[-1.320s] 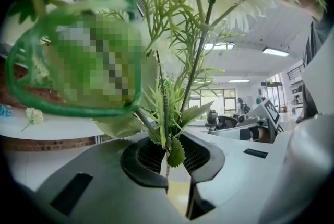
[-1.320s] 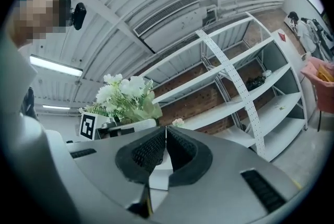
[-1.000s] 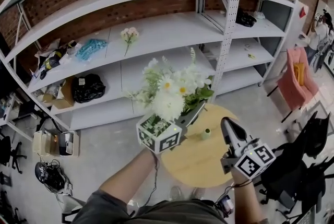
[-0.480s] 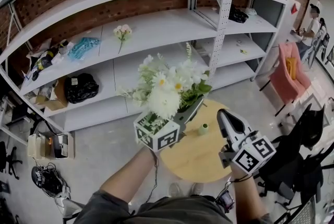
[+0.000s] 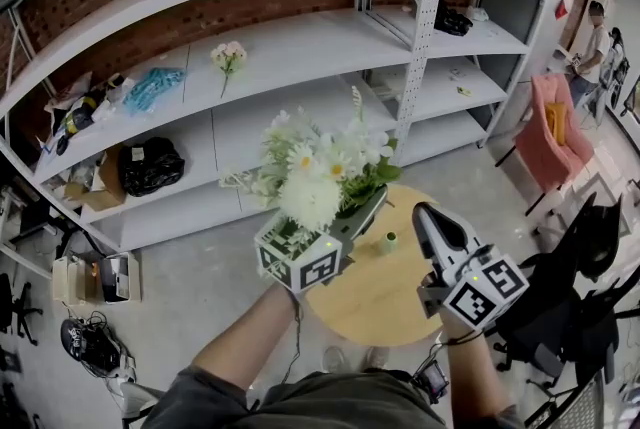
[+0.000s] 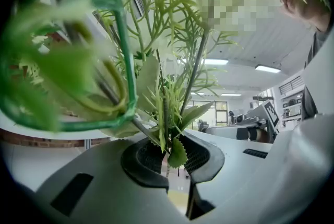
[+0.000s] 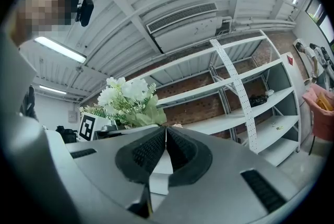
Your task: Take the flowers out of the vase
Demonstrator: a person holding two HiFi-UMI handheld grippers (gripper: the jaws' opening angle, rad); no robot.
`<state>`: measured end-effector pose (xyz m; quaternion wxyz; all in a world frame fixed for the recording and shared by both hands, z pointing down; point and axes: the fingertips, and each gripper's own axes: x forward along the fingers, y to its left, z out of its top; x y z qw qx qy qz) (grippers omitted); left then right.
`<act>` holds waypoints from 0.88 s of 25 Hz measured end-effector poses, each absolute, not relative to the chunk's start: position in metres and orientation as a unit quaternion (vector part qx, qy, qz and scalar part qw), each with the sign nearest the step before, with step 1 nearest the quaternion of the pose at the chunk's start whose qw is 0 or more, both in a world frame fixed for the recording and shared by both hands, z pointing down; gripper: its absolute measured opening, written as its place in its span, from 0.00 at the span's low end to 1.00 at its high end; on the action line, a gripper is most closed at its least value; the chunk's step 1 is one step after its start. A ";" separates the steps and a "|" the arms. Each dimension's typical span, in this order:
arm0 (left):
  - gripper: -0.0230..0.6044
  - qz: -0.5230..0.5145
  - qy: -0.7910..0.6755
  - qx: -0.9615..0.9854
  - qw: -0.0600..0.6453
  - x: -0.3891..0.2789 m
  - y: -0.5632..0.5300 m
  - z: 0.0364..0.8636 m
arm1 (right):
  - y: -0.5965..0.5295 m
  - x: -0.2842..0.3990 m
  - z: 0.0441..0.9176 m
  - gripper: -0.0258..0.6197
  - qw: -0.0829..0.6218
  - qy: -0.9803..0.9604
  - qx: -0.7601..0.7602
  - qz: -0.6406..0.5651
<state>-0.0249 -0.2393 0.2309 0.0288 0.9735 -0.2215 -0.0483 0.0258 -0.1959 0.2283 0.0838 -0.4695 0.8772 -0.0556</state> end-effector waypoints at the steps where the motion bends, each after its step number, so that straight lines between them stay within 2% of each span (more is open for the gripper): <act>1: 0.12 -0.048 -0.221 0.974 0.030 -0.025 -0.239 0.232 | -0.197 0.026 0.230 0.06 0.084 0.877 -0.470 -0.057; 22: 0.12 -0.034 -0.239 0.969 0.045 -0.027 -0.243 0.247 | -0.205 0.019 0.238 0.06 0.071 0.886 -0.452 -0.070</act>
